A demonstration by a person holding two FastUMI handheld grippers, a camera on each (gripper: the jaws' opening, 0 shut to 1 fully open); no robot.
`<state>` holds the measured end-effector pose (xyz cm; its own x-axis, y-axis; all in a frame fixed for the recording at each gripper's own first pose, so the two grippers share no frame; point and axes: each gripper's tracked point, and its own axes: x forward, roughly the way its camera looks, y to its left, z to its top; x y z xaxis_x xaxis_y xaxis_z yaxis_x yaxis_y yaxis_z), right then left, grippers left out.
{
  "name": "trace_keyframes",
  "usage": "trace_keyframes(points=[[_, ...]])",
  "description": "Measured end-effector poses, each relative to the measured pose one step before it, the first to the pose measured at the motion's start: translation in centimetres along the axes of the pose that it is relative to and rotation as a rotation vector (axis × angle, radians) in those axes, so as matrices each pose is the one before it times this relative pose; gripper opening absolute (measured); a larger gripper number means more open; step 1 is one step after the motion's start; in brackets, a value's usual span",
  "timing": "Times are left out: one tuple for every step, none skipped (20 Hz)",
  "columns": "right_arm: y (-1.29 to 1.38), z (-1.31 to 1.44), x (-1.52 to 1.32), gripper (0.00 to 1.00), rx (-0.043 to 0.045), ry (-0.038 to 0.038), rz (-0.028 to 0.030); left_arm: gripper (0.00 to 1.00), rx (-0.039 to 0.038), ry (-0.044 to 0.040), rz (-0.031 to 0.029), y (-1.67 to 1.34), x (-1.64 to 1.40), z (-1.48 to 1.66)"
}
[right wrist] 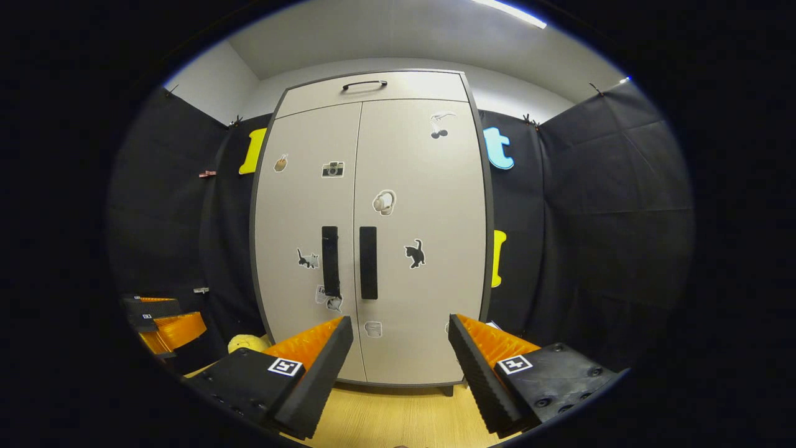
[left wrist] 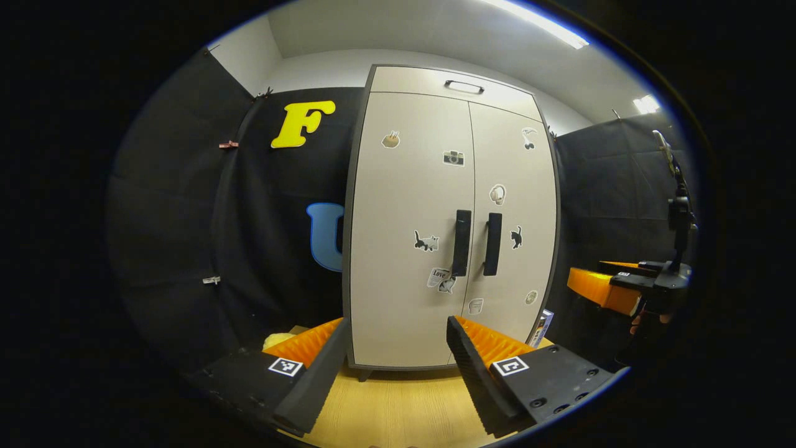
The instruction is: Open the right door of the double-door shoe cabinet with the right hand, and open the left door with the left hand.
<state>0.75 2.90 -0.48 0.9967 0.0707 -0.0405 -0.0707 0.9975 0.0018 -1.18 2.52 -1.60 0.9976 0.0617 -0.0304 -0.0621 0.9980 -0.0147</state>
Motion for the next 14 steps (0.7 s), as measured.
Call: trace_keyframes(points=[[0.054, 0.022, 0.008, 0.98, 0.00241, 0.00152, 0.00054, 0.95, 0.00255, 0.00181, 0.00038, 0.075, 0.011, 0.048], [0.009, 0.047, 0.122, 0.98, 0.00241, 0.00055, 0.00023, 0.95, 0.00464, 0.00119, 0.00143, 0.052, 0.065, 0.003], [-0.015, 0.007, 0.062, 0.98, 0.00088, 0.00181, -0.00034, 0.95, 0.00559, 0.00144, 0.00267, 0.075, -0.019, 0.019], [-0.046, -0.017, 0.110, 0.98, 0.00014, 0.00271, 0.00004, 0.95, 0.00529, 0.00096, 0.00216, 0.067, 0.055, 0.045], [0.030, 0.103, 0.118, 0.98, 0.00080, 0.00237, 0.00026, 0.95, 0.00389, 0.00090, 0.00129, 0.043, 0.014, 0.056], [0.081, 0.195, 0.263, 0.98, 0.00034, 0.00092, 0.00240, 0.95, 0.00186, 0.00010, 0.00017, -0.014, -0.063, -0.045], [0.063, 0.174, 0.250, 0.98, -0.00244, 0.00030, 0.00224, 0.95, -0.00020, 0.00066, -0.00055, -0.023, -0.026, 0.050], [0.026, 0.208, 0.374, 0.98, -0.00296, -0.00058, 0.00049, 0.95, -0.00083, 0.00246, -0.00008, -0.055, 0.086, -0.115], [0.131, 0.347, 0.435, 0.98, 0.00003, -0.00154, 0.00281, 0.95, -0.00119, 0.00230, 0.00000, -0.030, -0.029, -0.017], [0.252, 0.390, 0.468, 0.98, 0.00435, -0.00121, 0.00747, 0.95, -0.00119, 0.00214, -0.00140, -0.032, 0.010, -0.078], [0.286, 0.412, 0.614, 0.98, 0.00539, 0.00027, 0.00832, 0.95, 0.00051, 0.00055, -0.00012, -0.021, -0.032, -0.017], [0.216, 0.384, 0.597, 0.97, 0.00519, 0.00114, 0.00747, 0.95, 0.00174, 0.00161, 0.00103, 0.017, 0.015, -0.113], [0.279, 0.495, 0.707, 0.98, 0.00280, -0.00330, 0.00916, 0.95, 0.00227, 0.00068, 0.00172, 0.069, -0.021, -0.033], [0.252, 0.322, 0.795, 0.98, -0.00267, -0.00055, 0.00588, 0.95, 0.00202, 0.00091, 0.00396, 0.094, -0.051, -0.094]])
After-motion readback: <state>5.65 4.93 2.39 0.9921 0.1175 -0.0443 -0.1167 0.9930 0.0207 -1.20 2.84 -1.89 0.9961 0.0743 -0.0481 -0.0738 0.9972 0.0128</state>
